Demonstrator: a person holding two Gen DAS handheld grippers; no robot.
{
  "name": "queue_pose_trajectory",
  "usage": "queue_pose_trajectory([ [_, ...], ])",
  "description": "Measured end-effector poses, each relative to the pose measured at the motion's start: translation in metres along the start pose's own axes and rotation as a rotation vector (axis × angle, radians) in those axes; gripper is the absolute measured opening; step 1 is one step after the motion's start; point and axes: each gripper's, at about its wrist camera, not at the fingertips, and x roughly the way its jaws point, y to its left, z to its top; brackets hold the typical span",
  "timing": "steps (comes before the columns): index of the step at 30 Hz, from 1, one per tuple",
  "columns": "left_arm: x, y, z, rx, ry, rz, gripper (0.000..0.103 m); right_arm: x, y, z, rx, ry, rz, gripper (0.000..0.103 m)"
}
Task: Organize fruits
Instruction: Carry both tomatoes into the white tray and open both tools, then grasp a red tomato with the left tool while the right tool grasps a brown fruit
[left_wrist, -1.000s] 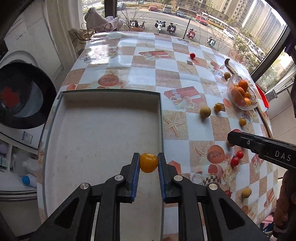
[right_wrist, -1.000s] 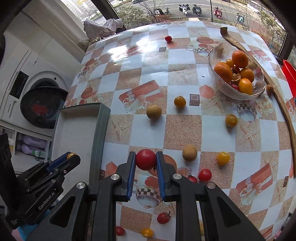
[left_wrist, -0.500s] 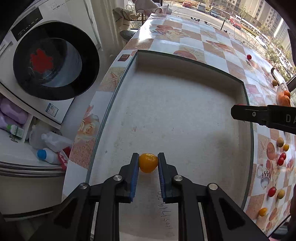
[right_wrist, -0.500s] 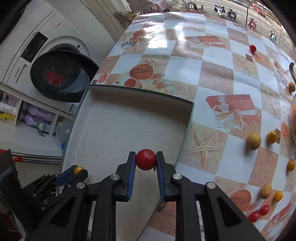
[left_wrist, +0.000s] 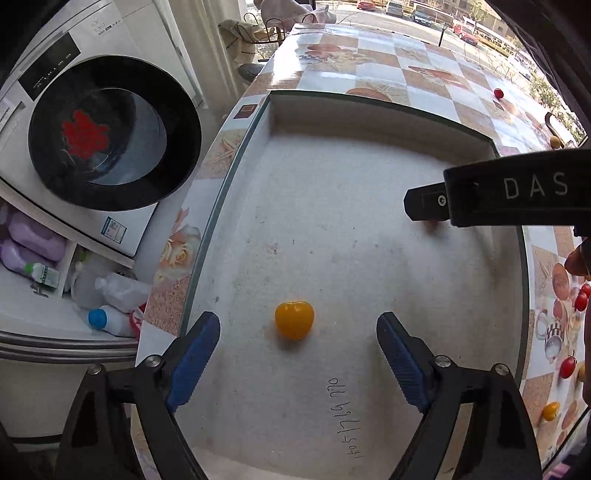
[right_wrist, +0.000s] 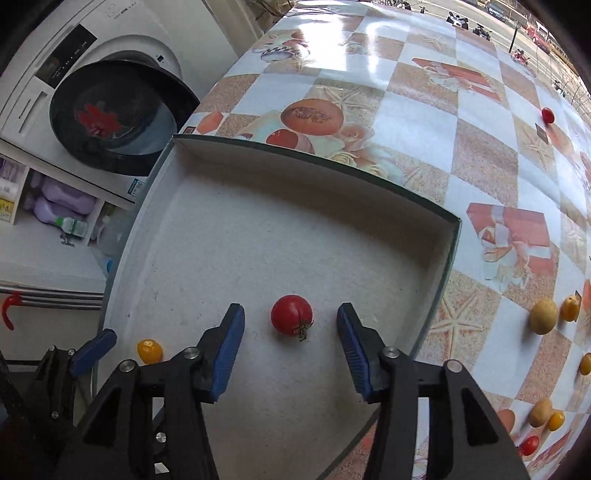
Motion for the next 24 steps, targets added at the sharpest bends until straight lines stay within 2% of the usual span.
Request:
queue_pose_trajectory([
  [3, -0.004, -0.002, 0.000, 0.009, -0.005, 0.001, 0.088, -0.013, -0.004, 0.003, 0.022, -0.033, 0.057, 0.074],
  [5, -0.008, -0.005, 0.000, 0.021, -0.008, 0.002, 0.088, -0.028, -0.007, 0.001, 0.038, -0.065, 0.075, 0.081],
  [11, -0.029, -0.029, 0.001, 0.075, -0.031, -0.024, 0.088, -0.069, -0.038, -0.018, 0.133, -0.142, 0.083, 0.081],
  [17, -0.052, -0.070, -0.004, 0.165, -0.055, -0.082, 0.088, -0.098, -0.101, -0.070, 0.282, -0.154, 0.032, 0.081],
  [24, -0.079, -0.123, -0.028, 0.274, -0.053, -0.170, 0.088, -0.118, -0.168, -0.150, 0.443, -0.111, -0.075, 0.081],
])
